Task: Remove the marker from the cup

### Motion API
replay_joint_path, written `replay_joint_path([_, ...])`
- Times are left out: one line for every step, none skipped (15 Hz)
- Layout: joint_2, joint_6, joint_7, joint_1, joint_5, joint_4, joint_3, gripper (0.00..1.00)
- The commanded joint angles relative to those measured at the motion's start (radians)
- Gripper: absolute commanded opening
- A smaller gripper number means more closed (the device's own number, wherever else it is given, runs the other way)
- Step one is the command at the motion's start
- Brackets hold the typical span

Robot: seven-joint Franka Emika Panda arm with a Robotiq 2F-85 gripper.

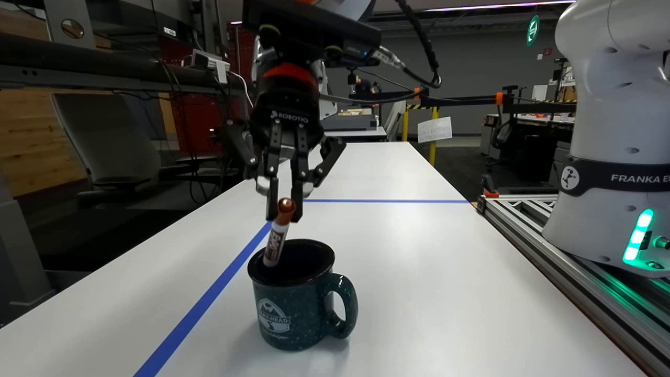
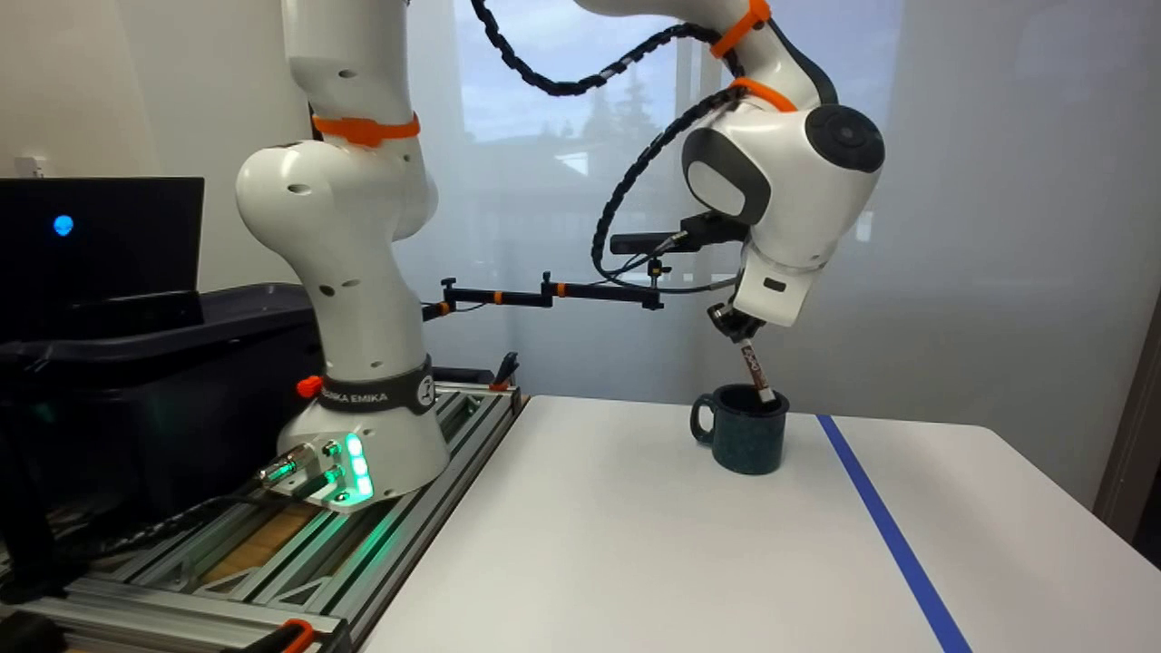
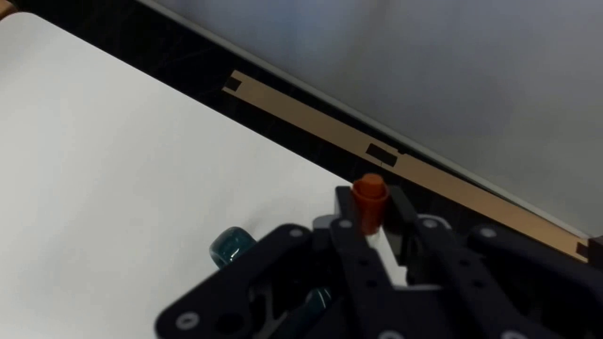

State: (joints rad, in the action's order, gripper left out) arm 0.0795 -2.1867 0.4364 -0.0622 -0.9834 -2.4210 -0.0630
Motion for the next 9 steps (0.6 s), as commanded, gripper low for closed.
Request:
replay_joint_path([-0.172, -0.062, 0.019, 0.005, 0.012, -0.11, 0.015, 0.05])
replay_joint_path([-0.203, -0.088, 0.04, 0.011, 0.042, -0.132, 0.017, 0.05])
replay_joint_path([-0.227, -0.113, 0.055, 0.017, 0.07, -0.153, 0.018, 0.05])
replay_joint_path([-0.251, -0.154, 0.083, 0.024, 0.116, -0.176, 0.015, 0.05])
replay_joint_path([-0.268, -0.181, 0.114, 0.035, 0.171, -0.198, 0.014, 0.05])
replay_joint_path([-0.279, -0.202, 0.141, 0.048, 0.217, -0.215, 0.015, 0.05])
replay_joint_path([-0.282, -0.222, 0.169, 0.062, 0.267, -0.23, 0.016, 0.05])
replay_joint_path([-0.285, -0.242, 0.198, 0.076, 0.305, -0.245, 0.019, 0.05])
replay_joint_path([-0.283, -0.257, 0.218, 0.091, 0.337, -0.256, 0.024, 0.05])
